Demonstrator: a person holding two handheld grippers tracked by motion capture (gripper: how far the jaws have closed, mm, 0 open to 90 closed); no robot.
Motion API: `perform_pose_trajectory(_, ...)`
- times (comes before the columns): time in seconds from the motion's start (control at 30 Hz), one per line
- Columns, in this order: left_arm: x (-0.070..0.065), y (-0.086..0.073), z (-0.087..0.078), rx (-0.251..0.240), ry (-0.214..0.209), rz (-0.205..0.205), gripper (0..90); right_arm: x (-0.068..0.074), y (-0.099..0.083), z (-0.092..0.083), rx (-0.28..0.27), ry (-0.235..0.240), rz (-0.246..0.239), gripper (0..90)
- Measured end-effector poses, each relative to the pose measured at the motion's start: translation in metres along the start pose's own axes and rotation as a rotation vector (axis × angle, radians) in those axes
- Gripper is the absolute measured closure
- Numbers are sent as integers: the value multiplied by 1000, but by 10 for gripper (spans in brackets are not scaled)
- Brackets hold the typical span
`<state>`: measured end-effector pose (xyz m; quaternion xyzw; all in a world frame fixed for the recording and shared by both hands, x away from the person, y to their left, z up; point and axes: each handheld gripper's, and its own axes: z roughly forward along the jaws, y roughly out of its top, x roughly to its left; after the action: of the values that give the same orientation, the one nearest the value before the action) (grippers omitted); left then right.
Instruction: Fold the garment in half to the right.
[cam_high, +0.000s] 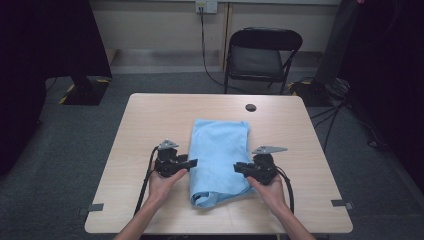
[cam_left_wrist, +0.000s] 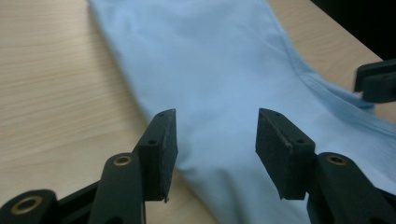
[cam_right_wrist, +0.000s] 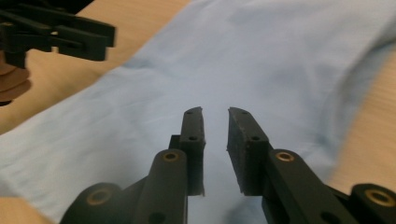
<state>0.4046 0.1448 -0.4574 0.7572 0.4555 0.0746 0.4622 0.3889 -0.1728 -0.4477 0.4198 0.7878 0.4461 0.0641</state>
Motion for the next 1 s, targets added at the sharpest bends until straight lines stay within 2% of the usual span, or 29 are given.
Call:
perform_pose_trajectory(0.03, -12, -1, 1, 13, -36, 21, 495, 5, -1, 4, 15, 14, -13, 802)
perform_pose_trajectory(0.13, -28, -5, 4, 33, -69, 65, 478, 13, -9, 16, 55, 48, -13, 798)
perform_pose_trajectory(0.2, -35, -7, 4, 38, -88, 78, 457, 15, -15, 21, 86, 22, -34, 788)
perform_pose_trajectory(0.23, -38, -7, 3, 46, -85, 102, 439, 13, -18, 22, 97, 23, -23, 778)
perform_pose_trajectory(0.3, -44, -10, 2, 59, -86, 133, 408, 8, -23, 19, 111, 1, -9, 740)
perform_pose_trajectory(0.37, -47, -14, 0, 59, -108, 136, 377, 2, -27, 12, 115, -8, -1, 703)
perform_pose_trajectory(0.43, -49, -17, -1, 66, -107, 147, 348, -3, -32, 3, 122, -18, 2, 662)
perform_pose_trajectory(0.5, -53, -25, -4, 82, -109, 174, 322, -5, -39, -2, 137, -31, -6, 630)
perform_pose_trajectory(0.57, -57, -34, -1, 113, -91, 216, 292, -6, -45, -4, 138, -15, -4, 590)
perform_pose_trajectory(0.6, -58, -38, 0, 119, -79, 225, 285, -6, -48, -4, 138, -13, -7, 590)
perform_pose_trajectory(0.67, -57, -45, 5, 132, -70, 216, 270, -5, -53, -3, 130, -10, -6, 575)
perform_pose_trajectory(0.8, -57, -53, 9, 124, -48, 248, 266, -4, -54, -2, 114, -12, -13, 566)
perform_pose_trajectory(0.93, -61, -59, 15, 116, 25, 321, 300, -3, -54, 0, 104, -28, -29, 582)
perform_pose_trajectory(1.0, -59, -57, 17, 113, 37, 310, 307, -4, -53, 2, 95, -42, -27, 591)
